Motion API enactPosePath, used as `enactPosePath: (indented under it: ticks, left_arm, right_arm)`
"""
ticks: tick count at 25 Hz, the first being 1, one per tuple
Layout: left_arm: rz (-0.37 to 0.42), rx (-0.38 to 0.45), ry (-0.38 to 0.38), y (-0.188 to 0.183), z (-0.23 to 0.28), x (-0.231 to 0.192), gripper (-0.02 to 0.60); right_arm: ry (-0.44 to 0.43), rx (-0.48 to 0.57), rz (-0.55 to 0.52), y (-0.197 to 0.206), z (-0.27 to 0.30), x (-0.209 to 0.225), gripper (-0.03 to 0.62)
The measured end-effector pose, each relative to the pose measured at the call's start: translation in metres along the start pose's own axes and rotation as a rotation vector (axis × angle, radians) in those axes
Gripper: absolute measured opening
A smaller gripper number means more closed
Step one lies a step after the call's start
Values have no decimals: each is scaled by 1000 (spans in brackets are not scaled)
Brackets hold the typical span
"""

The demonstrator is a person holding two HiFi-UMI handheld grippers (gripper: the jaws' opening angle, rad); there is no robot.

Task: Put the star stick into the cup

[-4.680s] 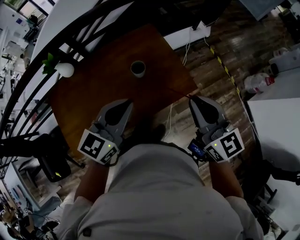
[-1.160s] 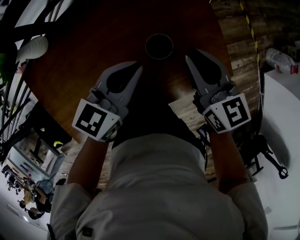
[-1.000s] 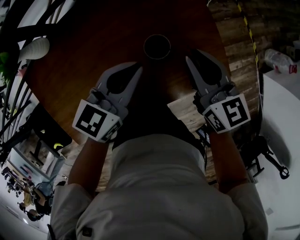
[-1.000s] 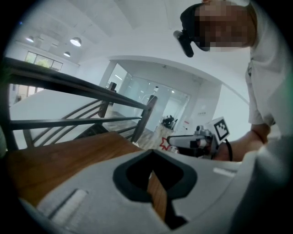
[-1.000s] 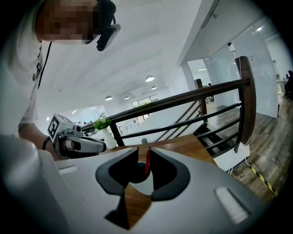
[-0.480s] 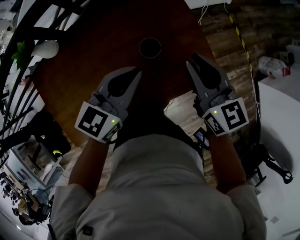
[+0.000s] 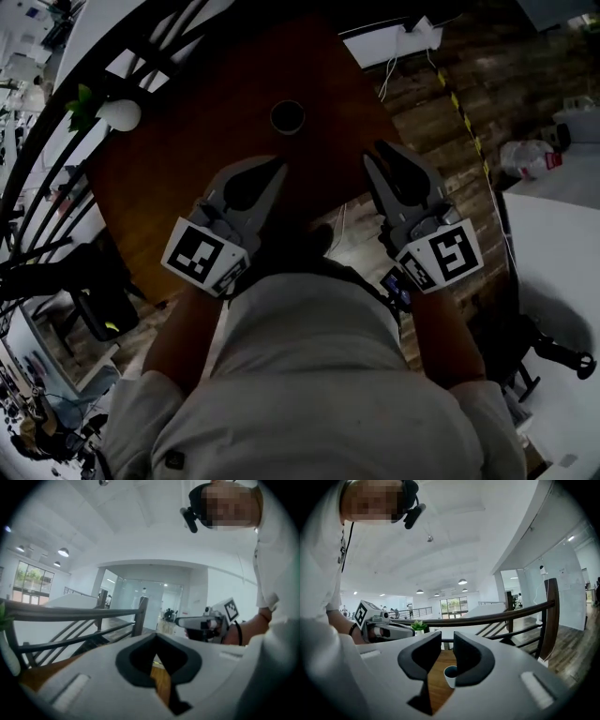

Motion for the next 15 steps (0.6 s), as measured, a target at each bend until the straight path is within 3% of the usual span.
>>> enactPosePath:
  ticks: [7,15]
  left_arm:
    - [79,62,-18,-34,-22,61,3]
    - [114,88,-43,-40,-35,110,3]
  right_arm:
    - [-24,69,-51,-25,-68,-29,77]
    - [-29,117,-84,-31,-116,-41,35]
Point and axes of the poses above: the fingertips, and each gripper's own axes: z forward along the fingers, x to its right, y out of its underside, the point moved 9 cm from there along -z, backward along the fingers, and after that the axes turned 9 degrees about -x, right-handed, at the moved point
